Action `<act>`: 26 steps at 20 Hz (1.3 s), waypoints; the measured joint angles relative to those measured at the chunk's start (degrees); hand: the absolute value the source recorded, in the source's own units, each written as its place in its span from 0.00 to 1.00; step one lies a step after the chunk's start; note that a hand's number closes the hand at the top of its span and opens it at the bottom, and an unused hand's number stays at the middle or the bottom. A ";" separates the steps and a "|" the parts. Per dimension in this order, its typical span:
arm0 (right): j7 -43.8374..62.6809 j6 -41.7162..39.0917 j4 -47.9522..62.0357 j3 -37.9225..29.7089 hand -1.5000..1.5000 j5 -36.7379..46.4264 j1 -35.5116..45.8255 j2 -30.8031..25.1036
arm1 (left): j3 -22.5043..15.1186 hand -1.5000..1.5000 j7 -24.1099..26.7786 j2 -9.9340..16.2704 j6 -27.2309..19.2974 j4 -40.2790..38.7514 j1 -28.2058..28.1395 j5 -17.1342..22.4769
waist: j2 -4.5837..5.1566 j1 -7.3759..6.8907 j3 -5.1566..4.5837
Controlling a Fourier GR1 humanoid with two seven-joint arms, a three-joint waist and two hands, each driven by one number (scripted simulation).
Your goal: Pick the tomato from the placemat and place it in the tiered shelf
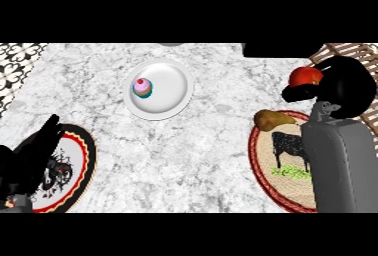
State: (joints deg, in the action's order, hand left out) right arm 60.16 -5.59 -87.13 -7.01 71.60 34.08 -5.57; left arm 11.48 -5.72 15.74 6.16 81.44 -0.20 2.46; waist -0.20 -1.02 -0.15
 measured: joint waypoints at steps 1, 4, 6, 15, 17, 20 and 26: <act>0.88 0.05 -1.33 -0.09 1.00 0.79 1.54 0.96 | 0.20 0.50 -0.04 0.13 0.00 -0.08 0.14 0.07 | -0.03 0.17 0.01; 2.31 -0.14 -5.37 -0.96 1.00 2.90 5.31 2.02 | 0.67 0.50 -0.48 0.44 0.17 0.49 -0.22 0.38 | -0.10 0.52 0.04; 3.12 -0.61 -7.43 -1.01 1.00 4.81 7.61 2.68 | 0.84 0.50 -0.18 0.22 -0.03 -0.17 0.32 0.34 | -0.07 0.73 0.06; 3.87 -5.72 -11.39 -3.53 1.00 12.06 19.38 1.55 | 0.03 0.50 -0.97 -1.04 -0.86 0.59 0.22 -0.64 | -0.05 0.92 0.07; 3.31 -7.05 -10.88 -4.59 1.00 13.75 21.94 0.33 | 0.53 0.50 -0.45 -0.58 -0.31 0.45 -0.24 -0.36 | -0.06 0.87 0.06; 2.05 -9.57 -8.41 -5.98 1.00 17.03 23.86 -1.89 | 0.67 0.50 -0.50 -0.63 -0.34 0.96 -0.64 -0.28 | -0.10 0.87 0.06; -0.58 -15.24 -3.81 -10.32 1.00 19.69 29.59 -5.67 | 0.46 0.50 -0.81 -1.00 -0.45 1.00 -0.43 -0.50 | -0.03 0.93 0.07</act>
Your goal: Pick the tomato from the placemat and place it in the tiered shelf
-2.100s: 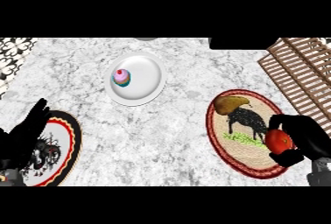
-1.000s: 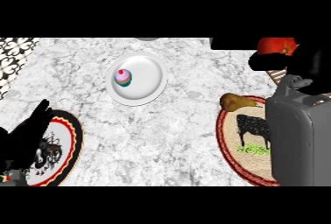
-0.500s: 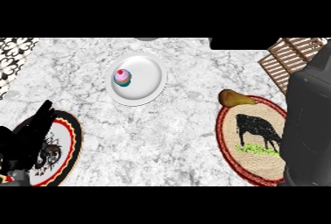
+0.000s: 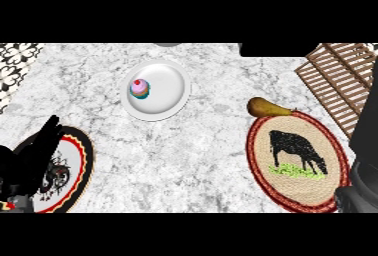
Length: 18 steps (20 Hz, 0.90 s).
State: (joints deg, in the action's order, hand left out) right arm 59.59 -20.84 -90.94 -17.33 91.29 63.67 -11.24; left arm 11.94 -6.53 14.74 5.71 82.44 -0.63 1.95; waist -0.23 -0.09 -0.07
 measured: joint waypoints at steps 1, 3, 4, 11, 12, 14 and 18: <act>-0.75 -0.92 0.91 -0.99 1.00 0.06 0.70 -0.93 | 0.01 0.50 0.30 0.04 0.03 -0.26 0.05 -0.12 | 0.02 0.02 -0.01; -1.64 -1.61 2.69 -2.86 1.00 0.16 1.58 -2.43 | -0.07 0.50 -0.19 -0.10 0.22 0.65 -0.32 0.12 | 0.06 -0.12 0.02; -1.93 -1.87 3.53 -3.40 1.00 0.40 1.84 -2.92 | -0.19 0.50 0.21 -0.30 0.24 0.77 -0.67 -0.01 | 0.08 -0.17 0.02; -4.14 -3.01 8.64 -7.06 1.00 1.96 1.30 -8.08 | 0.03 0.50 -0.43 0.06 0.83 1.64 -0.57 0.13 | 0.19 -0.23 0.06; -4.45 -2.63 9.64 -7.52 1.00 2.01 0.58 -8.82 | 0.10 0.50 -0.23 0.07 0.82 1.35 -0.50 0.04 | 0.22 -0.23 0.04; -4.80 -2.09 11.42 -8.33 1.00 1.96 0.30 -9.97 | 0.29 0.50 -0.23 0.14 0.95 0.37 0.15 0.03 | 0.27 -0.22 0.04; -5.69 0.32 15.39 -10.53 1.00 0.62 -0.32 -13.07 | 0.28 0.50 -0.68 -0.22 0.87 2.02 -0.90 -0.03 | 0.27 -0.38 0.07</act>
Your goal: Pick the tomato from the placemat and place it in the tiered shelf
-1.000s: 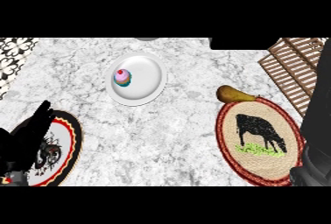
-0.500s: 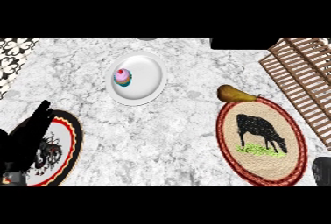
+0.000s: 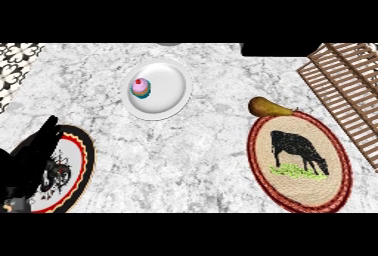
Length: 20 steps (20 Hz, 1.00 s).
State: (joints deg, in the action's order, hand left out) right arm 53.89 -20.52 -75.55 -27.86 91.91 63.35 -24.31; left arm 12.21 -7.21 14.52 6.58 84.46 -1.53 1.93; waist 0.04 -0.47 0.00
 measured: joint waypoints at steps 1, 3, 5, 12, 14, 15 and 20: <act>0.01 1.21 0.24 -0.53 1.00 -0.44 -0.69 -0.09 | 0.35 0.50 0.23 0.21 0.13 -0.78 0.31 0.07 | 0.02 0.04 0.00; -0.34 4.02 1.49 -1.80 1.00 -1.50 -1.97 -0.81 | 0.38 0.50 -0.49 0.16 0.11 -0.14 0.45 0.18 | 0.03 0.02 0.01; -0.60 5.86 2.15 -3.16 1.00 -2.95 -3.28 -1.68 | 0.51 0.50 0.66 0.10 0.63 -0.18 -0.67 0.19 | 0.02 0.04 0.01; 0.45 13.33 5.83 -7.22 0.00 -5.50 -7.48 -4.50 | 0.87 0.50 0.42 -0.04 0.19 -0.96 0.63 -0.22 | 0.08 0.06 0.01; 0.53 13.22 6.35 -6.85 0.00 -6.06 -8.88 -4.76 | 1.56 0.50 0.33 0.58 0.50 -1.92 1.62 0.07 | 0.03 0.18 0.00; 0.42 13.37 7.92 -6.79 0.00 -6.33 -8.83 -5.49 | 1.14 0.50 0.54 0.09 0.17 -1.86 1.45 -0.41 | 0.05 0.12 0.02; -1.11 15.72 8.64 -6.22 0.00 -9.23 -11.58 -6.68 | 1.16 0.50 -1.92 0.18 0.58 0.38 1.26 0.04 | -0.01 0.12 0.02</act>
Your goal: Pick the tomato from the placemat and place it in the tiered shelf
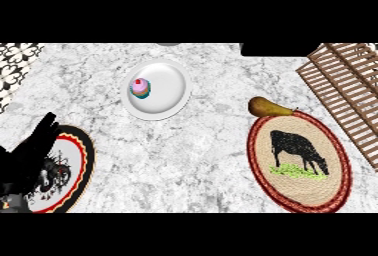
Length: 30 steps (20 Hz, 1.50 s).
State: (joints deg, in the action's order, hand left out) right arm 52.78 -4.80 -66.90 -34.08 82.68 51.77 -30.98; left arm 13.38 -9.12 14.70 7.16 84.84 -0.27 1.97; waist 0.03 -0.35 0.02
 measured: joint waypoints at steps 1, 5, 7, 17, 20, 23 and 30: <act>-0.56 0.72 -0.34 -0.23 0.00 -0.85 -0.39 -0.31 | -0.42 0.50 0.92 -0.55 0.03 0.61 -1.32 -0.36 | -0.02 -0.03 0.00; -1.41 4.65 0.59 -0.89 0.00 -3.83 0.43 -1.44 | -0.48 0.50 1.33 -0.91 -0.32 -0.83 -0.21 -0.89 | 0.01 -0.01 -0.01; -1.24 6.16 -1.19 -1.76 0.00 -5.81 0.46 -0.93 | 0.15 0.50 2.30 -0.57 -0.02 -2.19 -0.01 -0.72 | -0.03 0.14 -0.03; 0.82 8.85 -15.98 -4.89 0.00 -15.77 -0.86 1.88 | 0.74 0.50 2.99 -0.55 -0.31 -3.84 0.78 -1.09 | -0.27 0.81 -0.04; 2.73 6.20 -23.58 -4.85 0.00 -17.45 -1.12 1.29 | 0.39 0.50 1.85 -0.73 -0.54 -2.63 0.66 -1.29 | -0.39 0.92 -0.04; 5.11 1.51 -32.63 -5.62 0.00 -18.98 -2.29 -0.04 | 1.07 0.50 1.84 -0.16 -0.53 -3.65 1.26 -1.22 | -0.52 1.42 -0.07; 8.74 -12.03 -51.71 -9.93 0.00 -20.54 -4.11 -3.61 | 1.98 0.50 2.41 -0.05 0.01 -2.43 -1.89 -0.59 | -1.27 2.69 -0.16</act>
State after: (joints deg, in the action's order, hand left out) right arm 61.52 -16.83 -118.61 -44.00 62.14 47.65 -34.59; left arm 15.35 -6.71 14.65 7.17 82.41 -2.16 1.38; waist -1.24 2.34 -0.14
